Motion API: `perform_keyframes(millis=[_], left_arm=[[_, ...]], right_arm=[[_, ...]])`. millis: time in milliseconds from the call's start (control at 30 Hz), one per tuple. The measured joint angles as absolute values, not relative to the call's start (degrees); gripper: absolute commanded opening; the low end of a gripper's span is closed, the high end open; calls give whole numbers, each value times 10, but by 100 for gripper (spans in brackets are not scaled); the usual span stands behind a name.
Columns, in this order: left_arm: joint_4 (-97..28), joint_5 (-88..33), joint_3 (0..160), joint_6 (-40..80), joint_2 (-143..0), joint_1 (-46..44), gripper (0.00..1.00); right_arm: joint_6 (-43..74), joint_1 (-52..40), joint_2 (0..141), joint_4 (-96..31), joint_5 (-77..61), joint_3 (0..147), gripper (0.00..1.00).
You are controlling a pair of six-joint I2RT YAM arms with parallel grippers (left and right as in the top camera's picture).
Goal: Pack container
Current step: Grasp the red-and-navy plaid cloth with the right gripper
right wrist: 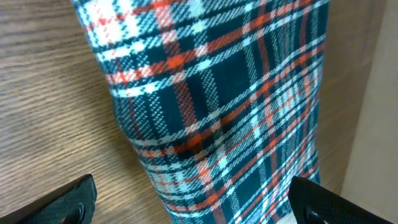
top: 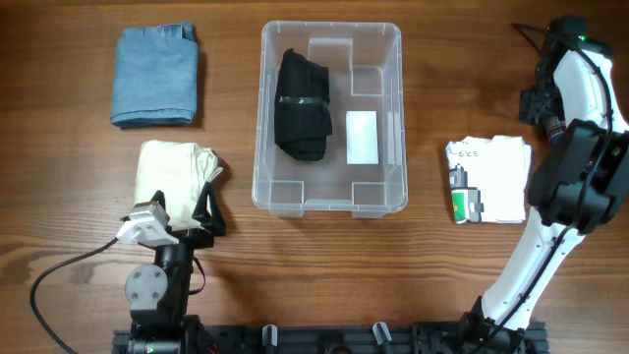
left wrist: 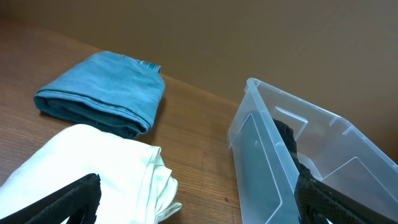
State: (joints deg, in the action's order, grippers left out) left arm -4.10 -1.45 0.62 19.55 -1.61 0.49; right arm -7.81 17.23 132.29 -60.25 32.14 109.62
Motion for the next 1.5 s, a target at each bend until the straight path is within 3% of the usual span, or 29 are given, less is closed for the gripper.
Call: perform_keyframes(millis=[1000, 1067, 1167, 1300, 1433, 1500], left_arm=[[-41, -15, 6, 196, -16, 5, 100], [-41, -15, 6, 196, -16, 5, 100], [-41, -15, 6, 196, -16, 5, 100], [-41, -15, 6, 196, -16, 5, 100], [-41, -15, 6, 196, -16, 5, 100], [-41, -15, 6, 196, -16, 5, 100]], right_arm=[[-158, 178, 1364, -510, 453, 1063, 99], [-160, 177, 1368, -509, 465, 1066, 93], [-163, 177, 1373, -507, 468, 1066, 71], [-161, 177, 1382, -509, 464, 1066, 55], [-154, 179, 1383, -511, 439, 1066, 29], [-147, 179, 1385, -512, 439, 1066, 27]])
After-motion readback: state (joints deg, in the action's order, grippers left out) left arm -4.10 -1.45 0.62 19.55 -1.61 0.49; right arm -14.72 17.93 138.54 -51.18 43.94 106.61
